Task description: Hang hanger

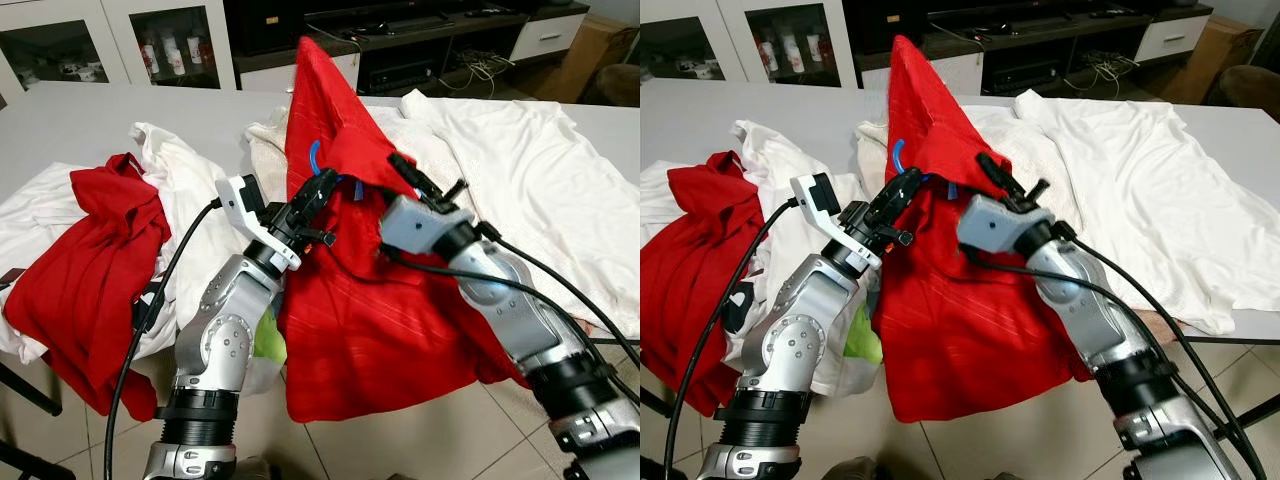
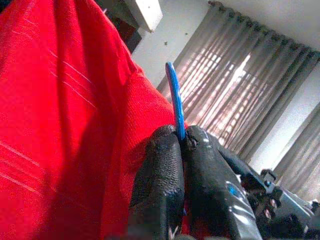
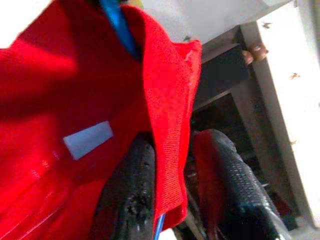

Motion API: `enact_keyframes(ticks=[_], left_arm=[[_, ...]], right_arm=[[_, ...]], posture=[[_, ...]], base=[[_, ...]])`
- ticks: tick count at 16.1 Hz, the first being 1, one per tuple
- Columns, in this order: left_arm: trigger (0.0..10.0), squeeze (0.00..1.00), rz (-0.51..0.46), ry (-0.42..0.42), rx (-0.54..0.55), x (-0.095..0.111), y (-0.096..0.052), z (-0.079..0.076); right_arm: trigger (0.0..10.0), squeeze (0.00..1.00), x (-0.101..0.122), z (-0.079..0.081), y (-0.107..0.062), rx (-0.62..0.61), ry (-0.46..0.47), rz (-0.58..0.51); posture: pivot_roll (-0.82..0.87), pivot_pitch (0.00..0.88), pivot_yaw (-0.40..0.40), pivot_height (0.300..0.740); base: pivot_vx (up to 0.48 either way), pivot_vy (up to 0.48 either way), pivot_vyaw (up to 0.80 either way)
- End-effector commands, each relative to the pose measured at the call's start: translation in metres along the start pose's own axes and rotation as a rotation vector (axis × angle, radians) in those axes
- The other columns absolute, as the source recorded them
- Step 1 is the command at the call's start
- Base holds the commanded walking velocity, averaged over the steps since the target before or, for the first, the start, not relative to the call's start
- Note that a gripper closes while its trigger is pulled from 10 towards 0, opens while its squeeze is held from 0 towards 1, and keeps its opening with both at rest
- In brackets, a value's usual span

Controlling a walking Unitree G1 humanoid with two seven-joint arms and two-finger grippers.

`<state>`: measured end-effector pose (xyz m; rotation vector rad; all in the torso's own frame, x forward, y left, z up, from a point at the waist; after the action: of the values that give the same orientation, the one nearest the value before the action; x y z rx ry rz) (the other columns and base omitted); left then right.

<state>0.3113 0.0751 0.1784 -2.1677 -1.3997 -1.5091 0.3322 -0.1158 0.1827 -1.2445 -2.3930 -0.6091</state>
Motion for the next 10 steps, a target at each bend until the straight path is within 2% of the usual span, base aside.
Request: enact_keyframes(ticks=[1, 7, 10], left_arm=[[0.0, 0.00, -0.002, 0.023, -0.045, 0.002, 0.003, -0.008], [0.0, 0.00, 0.012, 0.034, -0.049, 0.001, 0.002, -0.009], [0.0, 0.00, 0.080, 0.126, -0.094, -0.009, 0.001, -0.014]], right_arm=[[0.0, 0.00, -0.001, -0.006, 0.004, -0.037, -0.023, 0.014], [0.0, 0.00, -0.005, -0.010, 0.008, -0.088, -0.058, 0.038], [0.0, 0.00, -0.003, -0.020, 0.010, -0.140, -0.072, 0.027]], posture=[[0.09, 0.001, 0.006, 0.740], [0.09, 0.003, 0.007, 0.740], [0.09, 0.004, 0.006, 0.740]], base=[[0.000, 0.000, 0.00], [0.000, 0.000, 0.00], [0.000, 0.000, 0.00]])
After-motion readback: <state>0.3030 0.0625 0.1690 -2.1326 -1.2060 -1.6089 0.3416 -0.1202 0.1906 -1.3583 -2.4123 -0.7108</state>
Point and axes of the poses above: a point about 5 cm out from each wrist's last joint towards the gripper, its own y axis pointing out of the wrist towards the gripper, its own x axis along the axis of the wrist's last joint, z = x × y, the point moved 1 cm from there along y, pointing out of the wrist towards the gripper, and after that the axes turned 2 degrees about y, right-handed, at the moved point
